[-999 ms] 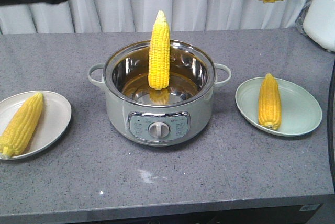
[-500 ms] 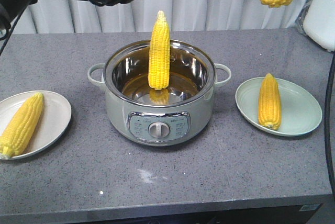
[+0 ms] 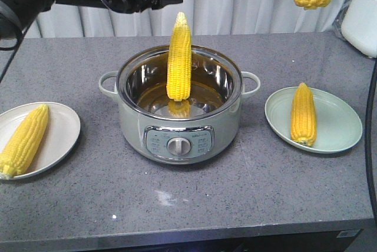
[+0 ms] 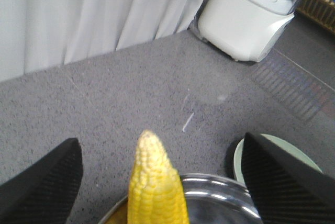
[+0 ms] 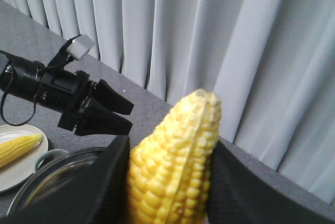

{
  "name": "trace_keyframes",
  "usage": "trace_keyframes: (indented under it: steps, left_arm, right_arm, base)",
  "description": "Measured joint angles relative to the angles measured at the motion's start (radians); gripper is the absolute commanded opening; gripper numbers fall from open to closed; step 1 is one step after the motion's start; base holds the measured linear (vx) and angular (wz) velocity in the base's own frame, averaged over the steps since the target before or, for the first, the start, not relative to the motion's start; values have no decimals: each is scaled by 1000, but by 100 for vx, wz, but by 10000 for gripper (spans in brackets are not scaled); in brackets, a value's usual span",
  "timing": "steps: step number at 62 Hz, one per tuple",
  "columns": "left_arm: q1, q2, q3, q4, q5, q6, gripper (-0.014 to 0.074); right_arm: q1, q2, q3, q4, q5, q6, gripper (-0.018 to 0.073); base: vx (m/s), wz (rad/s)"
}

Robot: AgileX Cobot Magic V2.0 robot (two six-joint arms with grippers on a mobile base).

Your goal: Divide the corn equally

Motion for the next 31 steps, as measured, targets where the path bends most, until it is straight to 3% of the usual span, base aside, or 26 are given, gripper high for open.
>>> trace_keyframes:
  steps: [15,31]
  left_arm:
    - [-29,57,0,-1,-28,-8,589]
    - [-34,81,0,-51,-69,-25,589]
  right_arm:
    - [0,0,0,0,0,0,-4]
    - [0,0,0,-1,0,0,-4]
  base:
    - [0,0]
    - [0,0]
